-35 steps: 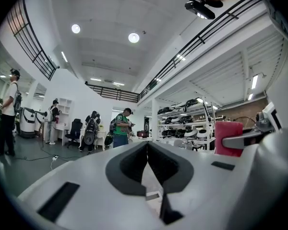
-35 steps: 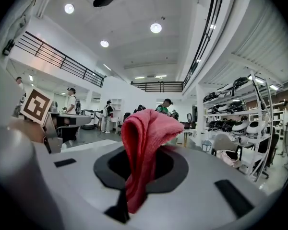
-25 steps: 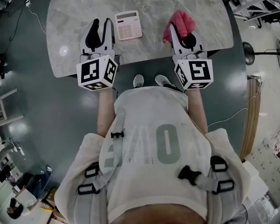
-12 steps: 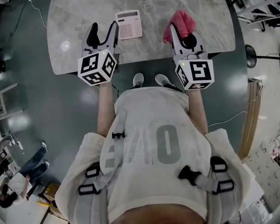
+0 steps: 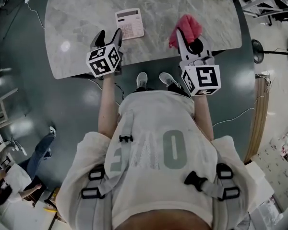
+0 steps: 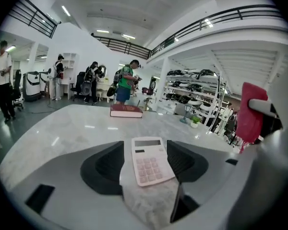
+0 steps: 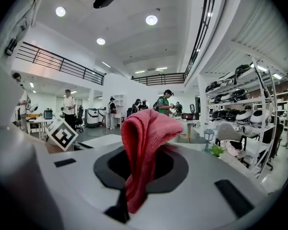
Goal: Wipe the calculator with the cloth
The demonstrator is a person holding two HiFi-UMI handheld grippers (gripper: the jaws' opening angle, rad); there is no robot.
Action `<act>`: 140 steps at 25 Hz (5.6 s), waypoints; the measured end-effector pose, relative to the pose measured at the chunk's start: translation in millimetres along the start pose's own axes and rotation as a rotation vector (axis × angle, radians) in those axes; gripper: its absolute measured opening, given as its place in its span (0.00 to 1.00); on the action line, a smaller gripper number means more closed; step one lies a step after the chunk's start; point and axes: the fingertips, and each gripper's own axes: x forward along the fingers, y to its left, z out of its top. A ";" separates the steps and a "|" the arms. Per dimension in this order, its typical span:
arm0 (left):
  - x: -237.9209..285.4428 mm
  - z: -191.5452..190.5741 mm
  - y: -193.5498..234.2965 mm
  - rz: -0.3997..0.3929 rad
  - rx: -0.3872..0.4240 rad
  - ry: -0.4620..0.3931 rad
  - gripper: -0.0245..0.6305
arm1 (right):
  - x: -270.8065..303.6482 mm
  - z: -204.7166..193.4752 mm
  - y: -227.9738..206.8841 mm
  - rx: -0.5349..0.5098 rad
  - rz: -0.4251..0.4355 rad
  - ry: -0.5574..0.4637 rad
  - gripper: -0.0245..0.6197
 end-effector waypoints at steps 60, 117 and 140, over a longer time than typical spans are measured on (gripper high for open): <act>69.8 -106.3 36.4 0.003 -0.027 0.400 0.48 | 225.7 -87.8 71.2 -1.151 0.356 0.509 0.13; 67.3 -104.6 38.7 -0.018 -0.024 0.391 0.48 | 143.5 -240.6 109.5 -1.299 0.450 0.832 0.12; 71.3 -101.6 38.8 -0.052 -0.014 0.394 0.48 | 135.5 -245.2 113.8 -1.358 0.431 0.856 0.12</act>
